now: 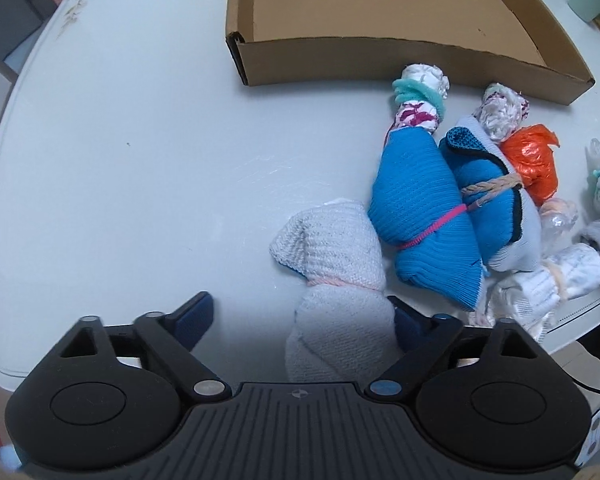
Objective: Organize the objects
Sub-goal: 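Grasp the grey knit sock with left tool while right grasps bubble-wrap bundle, then carry the grey sock and bubble-wrap bundle over the tray with both tools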
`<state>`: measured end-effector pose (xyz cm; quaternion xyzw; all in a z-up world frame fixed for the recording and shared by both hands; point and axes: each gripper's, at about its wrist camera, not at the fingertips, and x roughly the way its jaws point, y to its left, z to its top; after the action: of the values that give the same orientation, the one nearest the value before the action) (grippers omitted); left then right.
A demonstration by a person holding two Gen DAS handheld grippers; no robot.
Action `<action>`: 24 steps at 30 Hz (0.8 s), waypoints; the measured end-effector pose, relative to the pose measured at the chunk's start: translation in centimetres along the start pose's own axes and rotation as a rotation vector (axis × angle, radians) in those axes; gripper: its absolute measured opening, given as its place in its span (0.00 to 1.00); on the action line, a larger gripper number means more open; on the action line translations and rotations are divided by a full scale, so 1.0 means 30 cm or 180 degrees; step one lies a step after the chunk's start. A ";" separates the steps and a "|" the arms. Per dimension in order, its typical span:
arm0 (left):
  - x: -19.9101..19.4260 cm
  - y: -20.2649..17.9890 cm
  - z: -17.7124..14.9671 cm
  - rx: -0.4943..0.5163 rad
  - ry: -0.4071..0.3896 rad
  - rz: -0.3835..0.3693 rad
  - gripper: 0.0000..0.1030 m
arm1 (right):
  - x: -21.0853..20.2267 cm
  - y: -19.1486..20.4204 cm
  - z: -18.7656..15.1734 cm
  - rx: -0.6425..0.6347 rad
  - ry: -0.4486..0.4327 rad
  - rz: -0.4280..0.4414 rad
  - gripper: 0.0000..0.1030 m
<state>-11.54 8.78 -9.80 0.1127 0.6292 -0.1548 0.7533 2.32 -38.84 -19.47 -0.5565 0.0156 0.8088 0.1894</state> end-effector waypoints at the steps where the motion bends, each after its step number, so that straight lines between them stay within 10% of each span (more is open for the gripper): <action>1: 0.001 0.001 -0.002 -0.0001 -0.0018 -0.0019 0.84 | 0.011 0.001 0.001 -0.0007 0.0035 -0.0015 0.80; 6: -0.028 -0.004 -0.001 0.0037 -0.0169 -0.0113 0.46 | 0.040 -0.002 0.000 0.0008 0.0134 -0.0020 0.64; 24: -0.233 0.071 0.069 -0.0288 -0.0687 -0.0075 0.44 | -0.028 -0.038 0.035 0.0139 -0.0213 0.0102 0.54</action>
<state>-9.97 10.64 -2.61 0.0539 0.5521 -0.1463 0.8190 2.02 -37.77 -18.09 -0.5245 0.0358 0.8294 0.1889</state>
